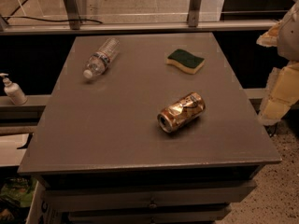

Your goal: Move orange can near sponge

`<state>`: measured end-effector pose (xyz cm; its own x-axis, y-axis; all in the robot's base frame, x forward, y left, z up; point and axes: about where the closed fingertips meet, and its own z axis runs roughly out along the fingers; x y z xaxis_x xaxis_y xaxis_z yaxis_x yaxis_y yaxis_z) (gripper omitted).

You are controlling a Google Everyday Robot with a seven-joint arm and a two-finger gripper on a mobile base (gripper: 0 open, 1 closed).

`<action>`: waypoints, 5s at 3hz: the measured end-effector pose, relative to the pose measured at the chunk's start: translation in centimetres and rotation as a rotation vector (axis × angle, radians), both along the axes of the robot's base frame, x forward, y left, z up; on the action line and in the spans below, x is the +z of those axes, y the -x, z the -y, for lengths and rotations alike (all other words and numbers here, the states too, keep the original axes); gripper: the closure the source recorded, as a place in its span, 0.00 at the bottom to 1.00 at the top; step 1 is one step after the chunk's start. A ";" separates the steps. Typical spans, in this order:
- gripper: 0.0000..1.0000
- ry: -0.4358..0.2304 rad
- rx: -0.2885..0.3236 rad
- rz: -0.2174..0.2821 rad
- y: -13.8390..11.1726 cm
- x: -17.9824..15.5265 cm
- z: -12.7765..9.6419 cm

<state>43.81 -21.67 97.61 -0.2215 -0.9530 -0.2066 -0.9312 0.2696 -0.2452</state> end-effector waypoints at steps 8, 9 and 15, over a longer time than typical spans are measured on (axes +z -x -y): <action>0.00 -0.219 0.364 0.000 -3.8 -9.7 -11.3; 0.00 -0.218 0.382 -0.014 -4.1 -11.1 -12.4; 0.86 -0.207 0.384 -0.012 -6.1 -13.8 -11.6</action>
Offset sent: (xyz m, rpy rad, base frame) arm 0.0089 0.0172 -0.0131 0.0365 -0.0220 0.0635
